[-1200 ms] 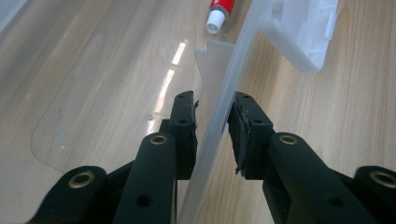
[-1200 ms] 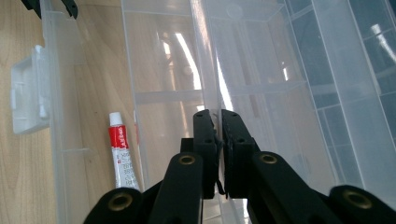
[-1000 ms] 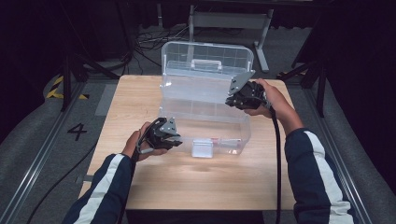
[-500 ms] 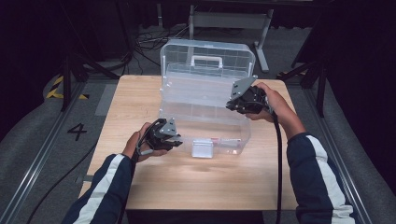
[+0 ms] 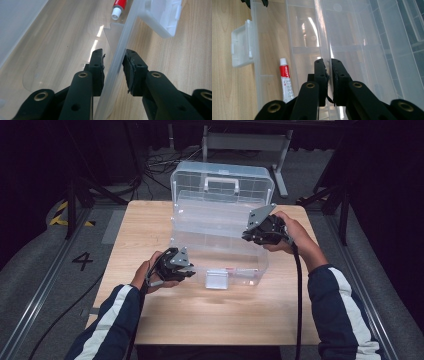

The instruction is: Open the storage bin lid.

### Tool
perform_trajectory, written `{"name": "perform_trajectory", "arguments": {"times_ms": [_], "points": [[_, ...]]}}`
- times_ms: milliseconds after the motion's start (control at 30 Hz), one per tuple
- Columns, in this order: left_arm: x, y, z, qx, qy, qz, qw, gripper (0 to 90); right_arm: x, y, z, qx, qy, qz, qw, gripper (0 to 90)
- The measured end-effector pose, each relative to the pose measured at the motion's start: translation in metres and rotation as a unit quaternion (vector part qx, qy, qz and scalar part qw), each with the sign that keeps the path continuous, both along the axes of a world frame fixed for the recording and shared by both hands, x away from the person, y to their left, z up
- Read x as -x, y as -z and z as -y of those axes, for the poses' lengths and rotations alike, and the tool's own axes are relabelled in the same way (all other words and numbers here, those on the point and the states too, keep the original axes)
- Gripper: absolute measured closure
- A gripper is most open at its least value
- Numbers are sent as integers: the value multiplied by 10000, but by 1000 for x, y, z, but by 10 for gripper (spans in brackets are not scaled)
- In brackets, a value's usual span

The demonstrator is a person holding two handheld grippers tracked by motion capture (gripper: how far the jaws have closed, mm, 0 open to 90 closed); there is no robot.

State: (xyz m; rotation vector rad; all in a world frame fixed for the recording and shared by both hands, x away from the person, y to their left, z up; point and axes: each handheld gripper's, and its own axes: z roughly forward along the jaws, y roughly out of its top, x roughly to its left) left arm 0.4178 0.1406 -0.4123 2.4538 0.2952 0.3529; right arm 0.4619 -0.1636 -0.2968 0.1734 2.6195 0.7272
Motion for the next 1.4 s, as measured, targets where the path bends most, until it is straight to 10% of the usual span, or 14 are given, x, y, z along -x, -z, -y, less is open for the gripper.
{"name": "perform_trajectory", "arguments": {"times_ms": [600,1400], "points": [[10,-11,-19,372,-227,141,9990,668,7,4,1,30,-11,51,10000,836],[23,-29,-48,837,-557,236,9947,837,18,13,6,-120,6,109,9999,820]]}}
